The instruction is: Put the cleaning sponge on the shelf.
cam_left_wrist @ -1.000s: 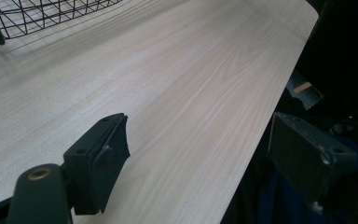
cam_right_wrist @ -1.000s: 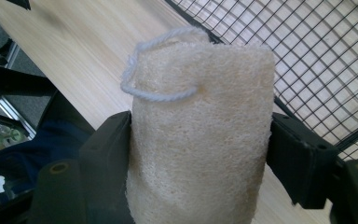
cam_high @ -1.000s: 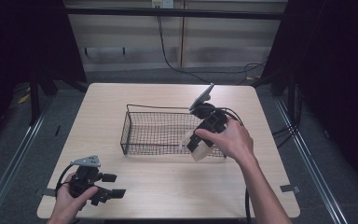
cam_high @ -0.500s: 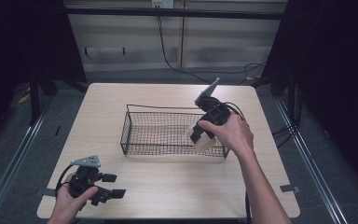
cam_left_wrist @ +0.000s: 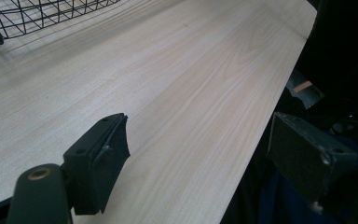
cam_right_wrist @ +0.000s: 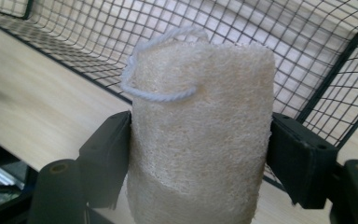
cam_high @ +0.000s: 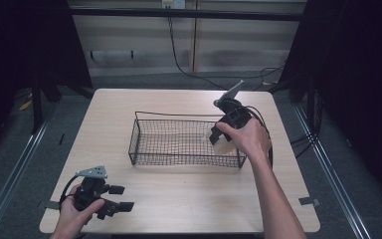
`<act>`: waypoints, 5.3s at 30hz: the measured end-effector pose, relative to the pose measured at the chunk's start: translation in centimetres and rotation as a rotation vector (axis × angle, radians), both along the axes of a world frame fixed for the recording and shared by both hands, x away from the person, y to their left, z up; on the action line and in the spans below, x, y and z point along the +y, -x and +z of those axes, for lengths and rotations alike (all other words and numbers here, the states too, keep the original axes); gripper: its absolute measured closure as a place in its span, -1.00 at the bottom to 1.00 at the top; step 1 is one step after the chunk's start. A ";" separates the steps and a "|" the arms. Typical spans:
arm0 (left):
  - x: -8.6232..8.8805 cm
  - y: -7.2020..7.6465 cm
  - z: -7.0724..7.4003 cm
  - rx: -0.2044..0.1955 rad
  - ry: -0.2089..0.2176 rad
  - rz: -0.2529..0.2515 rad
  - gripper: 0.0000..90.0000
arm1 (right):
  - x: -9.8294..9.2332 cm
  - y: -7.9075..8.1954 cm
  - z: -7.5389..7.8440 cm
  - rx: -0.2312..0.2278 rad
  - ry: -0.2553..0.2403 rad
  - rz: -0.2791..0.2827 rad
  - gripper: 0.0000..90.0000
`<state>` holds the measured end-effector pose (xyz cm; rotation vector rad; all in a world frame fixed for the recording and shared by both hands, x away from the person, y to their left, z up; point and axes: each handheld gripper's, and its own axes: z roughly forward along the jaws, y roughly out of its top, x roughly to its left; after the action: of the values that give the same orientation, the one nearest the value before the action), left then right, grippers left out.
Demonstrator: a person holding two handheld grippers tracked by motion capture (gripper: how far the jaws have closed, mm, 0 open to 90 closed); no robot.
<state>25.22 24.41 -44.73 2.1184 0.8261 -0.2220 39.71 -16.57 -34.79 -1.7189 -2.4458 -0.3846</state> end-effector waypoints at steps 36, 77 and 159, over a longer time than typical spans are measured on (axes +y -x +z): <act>0.0 0.0 0.0 0.001 0.000 0.002 -0.56 | -2.7 -2.0 -5.6 0.046 0.030 -0.190 -0.42; 0.1 0.0 0.1 -0.001 0.003 -0.001 -0.56 | -1.4 -1.6 -8.5 0.053 0.165 -0.254 -0.42; 0.0 0.0 0.0 0.005 0.000 0.001 -0.56 | -2.3 -0.3 -6.0 -0.076 0.083 -0.199 -0.61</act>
<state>25.21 24.37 -44.72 2.1177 0.8301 -0.2267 40.04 -18.86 -40.81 -2.0264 -2.3796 -0.3812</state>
